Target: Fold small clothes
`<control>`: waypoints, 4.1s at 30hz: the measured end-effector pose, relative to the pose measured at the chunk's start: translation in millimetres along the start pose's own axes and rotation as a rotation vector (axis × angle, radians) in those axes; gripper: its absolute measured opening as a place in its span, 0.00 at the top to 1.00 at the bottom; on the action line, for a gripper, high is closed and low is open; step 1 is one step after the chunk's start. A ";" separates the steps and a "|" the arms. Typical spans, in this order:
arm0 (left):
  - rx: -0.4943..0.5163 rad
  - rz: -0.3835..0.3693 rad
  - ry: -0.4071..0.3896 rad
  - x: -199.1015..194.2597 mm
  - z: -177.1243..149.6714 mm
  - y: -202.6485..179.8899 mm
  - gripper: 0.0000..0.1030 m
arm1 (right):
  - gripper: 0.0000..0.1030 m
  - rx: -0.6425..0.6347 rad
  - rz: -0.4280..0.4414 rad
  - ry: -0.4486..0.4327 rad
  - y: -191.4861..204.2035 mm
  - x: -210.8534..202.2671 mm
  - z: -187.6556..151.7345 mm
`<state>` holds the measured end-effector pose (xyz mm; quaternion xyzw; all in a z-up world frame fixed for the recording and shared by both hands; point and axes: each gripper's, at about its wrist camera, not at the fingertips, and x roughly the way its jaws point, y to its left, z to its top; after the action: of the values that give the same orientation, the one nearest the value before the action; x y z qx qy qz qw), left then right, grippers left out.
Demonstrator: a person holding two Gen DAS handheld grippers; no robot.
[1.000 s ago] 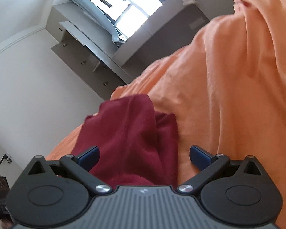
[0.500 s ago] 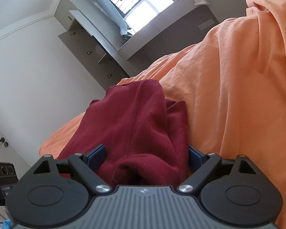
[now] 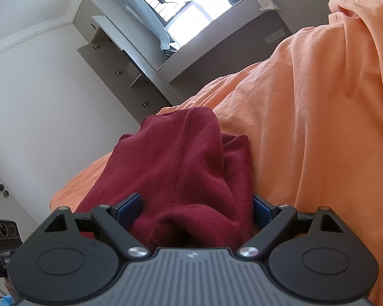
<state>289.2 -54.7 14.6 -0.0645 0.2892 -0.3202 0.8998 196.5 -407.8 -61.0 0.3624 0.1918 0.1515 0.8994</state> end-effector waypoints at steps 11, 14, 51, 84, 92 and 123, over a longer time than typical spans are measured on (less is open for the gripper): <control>0.001 -0.001 0.001 -0.1 -0.2 0.3 0.00 | 0.32 -0.019 0.014 0.004 6.1 -2.1 -1.0; 0.001 0.000 0.000 -0.1 -0.1 0.9 0.00 | 0.32 -0.007 0.018 0.003 3.3 -0.6 -2.0; 0.001 -0.026 -0.006 0.9 -4.1 5.7 0.00 | 0.42 -0.346 -0.156 -0.071 63.6 -13.6 -14.5; -0.035 -0.012 0.081 6.1 15.4 0.6 0.12 | 0.64 -0.137 -0.090 -0.103 41.1 -9.7 -11.1; -0.065 -0.059 0.088 1.6 14.8 -0.4 0.32 | 0.65 -0.204 -0.136 -0.131 53.1 -14.1 -17.7; 0.009 0.109 -0.136 -45.3 63.0 41.5 0.69 | 0.78 -0.375 -0.081 -0.233 144.8 44.0 12.5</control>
<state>318.5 1.4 75.7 -0.0661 0.2290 -0.2669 0.9338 221.6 -296.9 39.8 0.1960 0.0695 0.1056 0.9724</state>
